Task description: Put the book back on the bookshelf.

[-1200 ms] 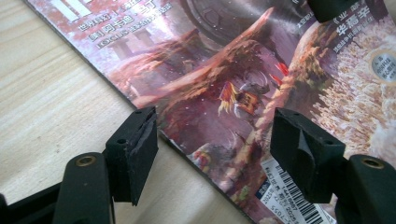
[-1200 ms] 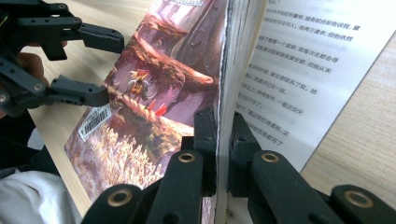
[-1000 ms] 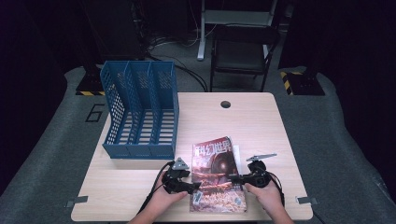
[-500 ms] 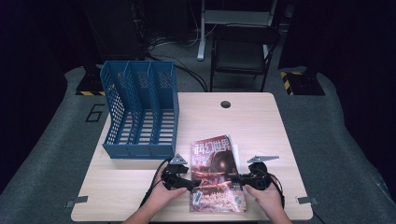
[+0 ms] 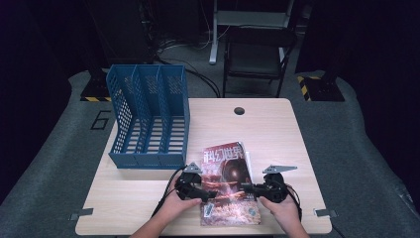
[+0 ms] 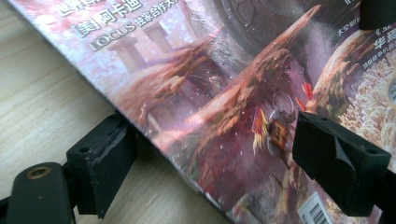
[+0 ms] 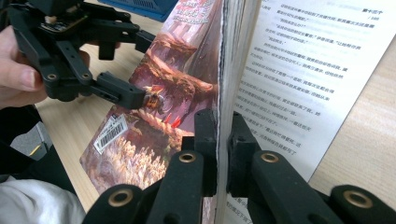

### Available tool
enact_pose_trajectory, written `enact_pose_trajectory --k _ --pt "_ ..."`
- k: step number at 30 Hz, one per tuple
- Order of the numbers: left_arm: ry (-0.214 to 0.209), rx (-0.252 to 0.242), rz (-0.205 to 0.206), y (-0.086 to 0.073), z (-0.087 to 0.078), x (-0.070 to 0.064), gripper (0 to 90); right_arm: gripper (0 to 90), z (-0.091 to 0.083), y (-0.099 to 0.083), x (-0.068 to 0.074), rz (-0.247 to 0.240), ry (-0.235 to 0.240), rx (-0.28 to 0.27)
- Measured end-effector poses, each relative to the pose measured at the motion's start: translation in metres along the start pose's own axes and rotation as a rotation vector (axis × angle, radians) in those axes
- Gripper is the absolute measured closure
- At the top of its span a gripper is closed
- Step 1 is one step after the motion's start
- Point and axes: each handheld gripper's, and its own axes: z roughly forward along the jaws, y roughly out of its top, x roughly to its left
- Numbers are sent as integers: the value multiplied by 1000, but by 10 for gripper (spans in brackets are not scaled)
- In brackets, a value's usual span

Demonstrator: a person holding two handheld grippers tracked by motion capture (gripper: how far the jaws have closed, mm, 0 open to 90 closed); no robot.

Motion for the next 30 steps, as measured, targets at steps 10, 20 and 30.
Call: enact_pose_trajectory --k 10,20,30 --pt "-39 -9 14 3 4 2 120 859 -2 2 2 -8 27 -25" --pt "-74 -3 21 6 7 5 108 858 -3 3 3 -7 49 -39" --pt "-75 3 34 10 11 3 143 858 -2 3 2 -9 46 -43"
